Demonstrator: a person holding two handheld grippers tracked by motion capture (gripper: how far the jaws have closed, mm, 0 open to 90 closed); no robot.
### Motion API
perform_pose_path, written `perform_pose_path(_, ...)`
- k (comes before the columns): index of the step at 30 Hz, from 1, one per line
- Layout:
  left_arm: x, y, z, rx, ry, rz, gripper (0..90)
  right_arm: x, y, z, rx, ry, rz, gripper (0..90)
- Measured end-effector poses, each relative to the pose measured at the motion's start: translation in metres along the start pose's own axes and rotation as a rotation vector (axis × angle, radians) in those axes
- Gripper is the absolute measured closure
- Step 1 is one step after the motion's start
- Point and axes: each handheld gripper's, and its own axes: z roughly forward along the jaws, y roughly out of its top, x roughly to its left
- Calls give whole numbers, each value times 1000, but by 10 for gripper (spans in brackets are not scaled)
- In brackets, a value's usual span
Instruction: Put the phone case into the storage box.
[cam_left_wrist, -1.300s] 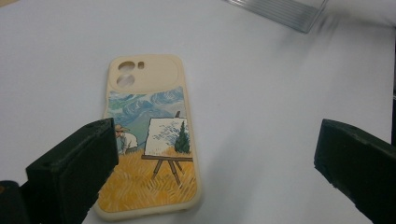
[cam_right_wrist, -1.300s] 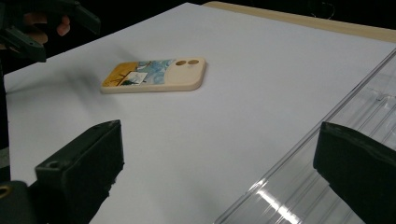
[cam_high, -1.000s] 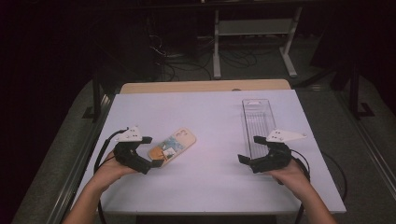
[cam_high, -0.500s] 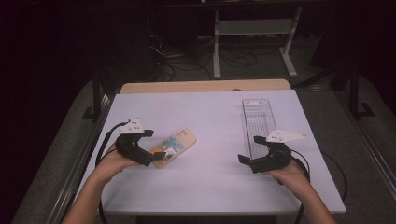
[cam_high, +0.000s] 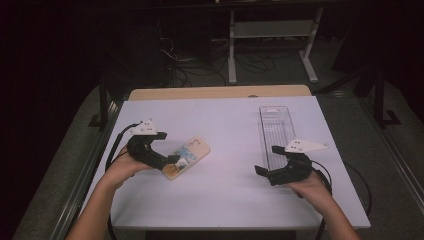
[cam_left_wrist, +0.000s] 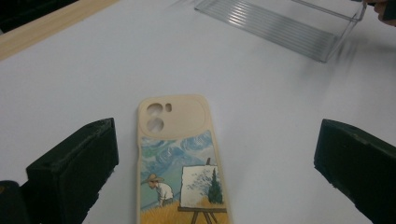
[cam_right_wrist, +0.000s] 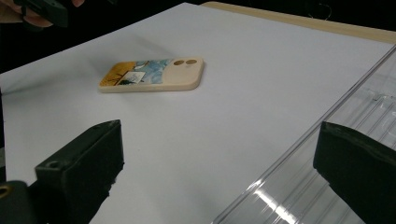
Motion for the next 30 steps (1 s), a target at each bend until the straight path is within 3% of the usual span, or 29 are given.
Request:
perform_pose_path(11,8,14,9,-2,19,11,0,0,0,0,0,1,-1,14)
perform_pose_path(21,16,18,18,-17,35,-5,0,0,0,0,0,2,-2,14)
perform_pose_path(30,21,16,19,3,112,-49,0,1,0,-1,0,-3,-6,14)
